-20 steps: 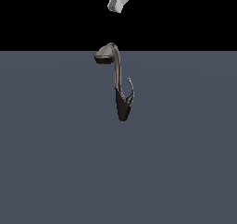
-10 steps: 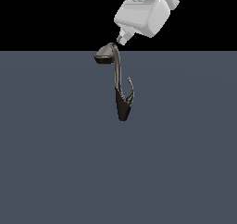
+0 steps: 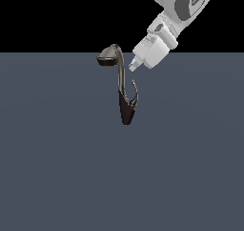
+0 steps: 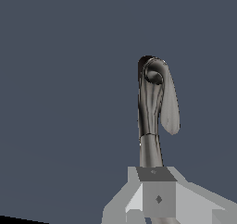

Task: Turn on the faucet by rotating a designated handle.

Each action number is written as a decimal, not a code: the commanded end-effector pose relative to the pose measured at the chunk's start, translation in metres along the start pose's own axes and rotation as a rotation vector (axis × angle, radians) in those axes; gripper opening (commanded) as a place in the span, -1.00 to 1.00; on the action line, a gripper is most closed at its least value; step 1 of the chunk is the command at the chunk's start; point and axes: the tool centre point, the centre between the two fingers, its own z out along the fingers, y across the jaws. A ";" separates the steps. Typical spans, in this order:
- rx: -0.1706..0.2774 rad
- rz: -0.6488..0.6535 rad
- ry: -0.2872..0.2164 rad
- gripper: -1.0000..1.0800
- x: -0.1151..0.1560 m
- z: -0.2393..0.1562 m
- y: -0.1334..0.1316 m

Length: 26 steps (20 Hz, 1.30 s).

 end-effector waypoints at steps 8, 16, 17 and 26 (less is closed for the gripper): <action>0.057 0.195 -0.050 -1.00 0.048 0.026 -0.015; 0.067 0.230 -0.058 -1.00 0.057 0.031 -0.017; 0.067 0.230 -0.058 -1.00 0.057 0.031 -0.017; 0.066 0.229 -0.058 -1.00 0.045 0.032 0.002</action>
